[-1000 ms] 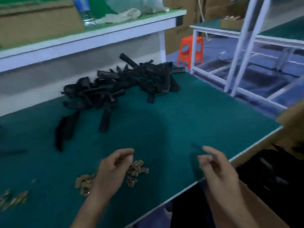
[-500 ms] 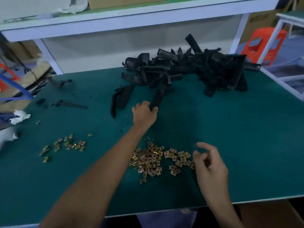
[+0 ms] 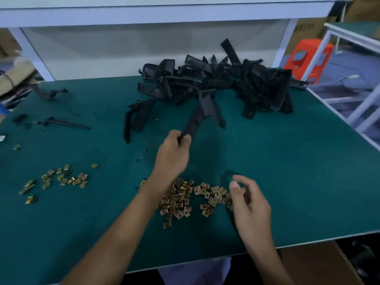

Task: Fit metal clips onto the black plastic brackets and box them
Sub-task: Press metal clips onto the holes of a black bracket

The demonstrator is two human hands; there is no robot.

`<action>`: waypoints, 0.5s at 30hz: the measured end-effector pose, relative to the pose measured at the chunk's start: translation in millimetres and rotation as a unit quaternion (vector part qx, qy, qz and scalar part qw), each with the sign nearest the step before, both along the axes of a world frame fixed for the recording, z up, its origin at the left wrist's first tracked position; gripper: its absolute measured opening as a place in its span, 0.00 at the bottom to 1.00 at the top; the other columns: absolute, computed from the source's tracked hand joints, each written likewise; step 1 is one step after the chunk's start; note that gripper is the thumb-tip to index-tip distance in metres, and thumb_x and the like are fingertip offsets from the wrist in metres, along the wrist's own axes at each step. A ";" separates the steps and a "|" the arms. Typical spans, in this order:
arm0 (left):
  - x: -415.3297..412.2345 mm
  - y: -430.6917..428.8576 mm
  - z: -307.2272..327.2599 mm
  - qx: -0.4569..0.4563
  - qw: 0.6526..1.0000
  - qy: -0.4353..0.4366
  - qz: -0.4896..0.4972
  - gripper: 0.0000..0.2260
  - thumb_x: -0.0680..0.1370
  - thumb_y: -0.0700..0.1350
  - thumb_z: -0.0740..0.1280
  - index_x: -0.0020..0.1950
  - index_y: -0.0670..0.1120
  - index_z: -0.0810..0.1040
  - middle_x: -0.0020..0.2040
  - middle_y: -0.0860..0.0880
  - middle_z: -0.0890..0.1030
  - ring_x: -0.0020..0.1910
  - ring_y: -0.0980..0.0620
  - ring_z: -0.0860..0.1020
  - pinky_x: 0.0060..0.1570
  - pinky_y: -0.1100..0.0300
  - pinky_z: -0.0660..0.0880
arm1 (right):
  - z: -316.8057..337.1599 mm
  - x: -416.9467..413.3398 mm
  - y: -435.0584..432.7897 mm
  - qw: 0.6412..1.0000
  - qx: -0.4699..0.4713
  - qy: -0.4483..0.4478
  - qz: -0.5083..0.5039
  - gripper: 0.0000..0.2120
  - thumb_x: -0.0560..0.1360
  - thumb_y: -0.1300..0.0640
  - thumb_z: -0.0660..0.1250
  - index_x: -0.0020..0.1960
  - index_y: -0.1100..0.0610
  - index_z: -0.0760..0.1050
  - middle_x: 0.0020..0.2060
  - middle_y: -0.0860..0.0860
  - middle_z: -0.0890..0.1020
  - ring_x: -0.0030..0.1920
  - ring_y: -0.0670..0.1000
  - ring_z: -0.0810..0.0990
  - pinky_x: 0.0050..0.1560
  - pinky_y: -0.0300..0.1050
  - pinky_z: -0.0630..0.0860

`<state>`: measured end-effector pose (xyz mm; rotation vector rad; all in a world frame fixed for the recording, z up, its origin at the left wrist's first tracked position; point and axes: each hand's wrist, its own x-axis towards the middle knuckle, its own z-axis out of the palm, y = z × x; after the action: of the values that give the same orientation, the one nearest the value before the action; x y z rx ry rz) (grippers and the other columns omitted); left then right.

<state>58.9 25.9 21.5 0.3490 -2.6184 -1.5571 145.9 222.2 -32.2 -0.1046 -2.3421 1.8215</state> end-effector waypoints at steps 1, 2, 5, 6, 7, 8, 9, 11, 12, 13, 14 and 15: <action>29.9 12.2 -2.1 0.014 0.999 0.019 -0.022 0.08 0.83 0.54 0.62 0.48 0.52 0.74 0.34 0.53 0.76 0.28 0.60 0.71 0.29 0.62 0.68 | -0.3 0.6 -0.6 0.999 -0.035 -0.008 -0.002 0.09 0.77 0.37 0.66 0.55 0.38 0.78 0.41 0.47 0.83 0.40 0.45 0.81 0.42 0.38 0.75; 59.2 25.2 -5.6 0.026 0.998 0.026 -0.046 0.07 0.81 0.53 0.65 0.46 0.52 0.75 0.34 0.54 0.78 0.29 0.61 0.72 0.30 0.63 0.69 | 0.3 1.5 -1.4 0.997 -0.074 -0.016 -0.005 0.14 0.75 0.34 0.67 0.57 0.38 0.79 0.42 0.50 0.84 0.39 0.46 0.80 0.42 0.41 0.75; 126.1 55.9 -15.9 0.071 0.987 -0.032 -0.141 0.06 0.80 0.50 0.67 0.46 0.49 0.77 0.34 0.54 0.77 0.31 0.60 0.70 0.34 0.58 0.67 | 0.3 1.5 2.1 0.991 -0.131 -0.031 -0.022 0.22 0.71 0.29 0.67 0.52 0.45 0.83 0.45 0.47 0.86 0.44 0.46 0.83 0.49 0.47 0.79; 136.6 60.2 -18.9 0.072 0.979 -0.059 -0.179 0.08 0.80 0.52 0.65 0.46 0.49 0.76 0.34 0.54 0.75 0.31 0.60 0.69 0.34 0.58 0.66 | 0.0 1.3 4.3 0.991 -0.127 -0.039 -0.019 0.23 0.72 0.29 0.66 0.50 0.47 0.85 0.47 0.46 0.87 0.48 0.46 0.85 0.51 0.50 0.79; 141.5 61.0 -21.9 0.060 0.973 -0.074 -0.211 0.11 0.81 0.54 0.63 0.45 0.48 0.74 0.33 0.55 0.74 0.31 0.59 0.69 0.34 0.58 0.64 | -0.9 1.0 6.8 0.992 -0.119 -0.044 -0.013 0.23 0.74 0.30 0.66 0.48 0.48 0.86 0.47 0.47 0.88 0.49 0.47 0.86 0.50 0.50 0.80; 141.4 58.4 -23.7 0.031 0.971 -0.067 -0.228 0.14 0.83 0.55 0.61 0.43 0.47 0.73 0.33 0.54 0.73 0.32 0.59 0.69 0.34 0.57 0.64 | -1.1 0.8 8.1 0.992 -0.115 -0.049 -0.011 0.22 0.75 0.32 0.66 0.47 0.49 0.87 0.44 0.49 0.88 0.47 0.48 0.86 0.47 0.49 0.82; 136.9 53.9 -25.8 -0.011 0.974 -0.038 -0.223 0.17 0.84 0.56 0.58 0.42 0.47 0.73 0.33 0.54 0.73 0.33 0.57 0.70 0.35 0.56 0.66 | -1.5 0.3 8.8 0.991 -0.122 -0.053 -0.016 0.22 0.76 0.34 0.67 0.44 0.51 0.87 0.41 0.51 0.87 0.44 0.50 0.86 0.43 0.45 0.82; 119.5 41.6 -30.1 -0.124 0.977 0.044 -0.165 0.17 0.86 0.54 0.56 0.44 0.47 0.76 0.38 0.53 0.76 0.40 0.54 0.72 0.44 0.53 0.71 | 0.0 -0.1 7.2 0.988 -0.140 -0.065 -0.025 0.24 0.75 0.34 0.68 0.38 0.55 0.84 0.35 0.54 0.85 0.37 0.51 0.84 0.38 0.39 0.79; 108.0 34.7 -32.3 -0.191 0.970 0.072 -0.131 0.15 0.86 0.53 0.56 0.50 0.48 0.79 0.44 0.52 0.79 0.46 0.53 0.73 0.51 0.53 0.71 | 0.8 -0.7 5.6 0.988 -0.139 -0.069 -0.021 0.26 0.74 0.33 0.69 0.36 0.56 0.82 0.33 0.54 0.84 0.34 0.50 0.82 0.36 0.38 0.77; 96.3 28.3 -34.9 -0.252 0.958 0.088 -0.103 0.14 0.86 0.52 0.56 0.58 0.50 0.80 0.51 0.52 0.80 0.52 0.53 0.72 0.57 0.54 0.70 | 0.6 -0.8 4.8 0.988 -0.132 -0.075 -0.012 0.27 0.73 0.32 0.69 0.34 0.56 0.81 0.31 0.54 0.83 0.32 0.50 0.80 0.34 0.37 0.76; 84.7 22.8 -37.8 -0.303 0.945 0.086 -0.084 0.14 0.86 0.52 0.57 0.65 0.50 0.79 0.58 0.51 0.79 0.58 0.51 0.71 0.61 0.55 0.69 | 0.8 -0.6 4.3 0.989 -0.126 -0.082 -0.003 0.29 0.72 0.30 0.69 0.33 0.56 0.80 0.30 0.54 0.82 0.31 0.49 0.79 0.34 0.37 0.75; 74.4 18.8 -40.2 -0.345 0.933 0.068 -0.080 0.15 0.85 0.52 0.58 0.69 0.50 0.77 0.62 0.50 0.77 0.61 0.50 0.70 0.62 0.56 0.67 | 0.8 -0.4 5.1 0.989 -0.117 -0.090 0.005 0.29 0.72 0.29 0.68 0.33 0.56 0.80 0.30 0.54 0.81 0.31 0.49 0.79 0.34 0.38 0.75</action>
<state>133.3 44.7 -18.7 -0.0292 -2.9033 -0.5646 145.5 227.3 -31.4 -0.2996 -2.2312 2.1702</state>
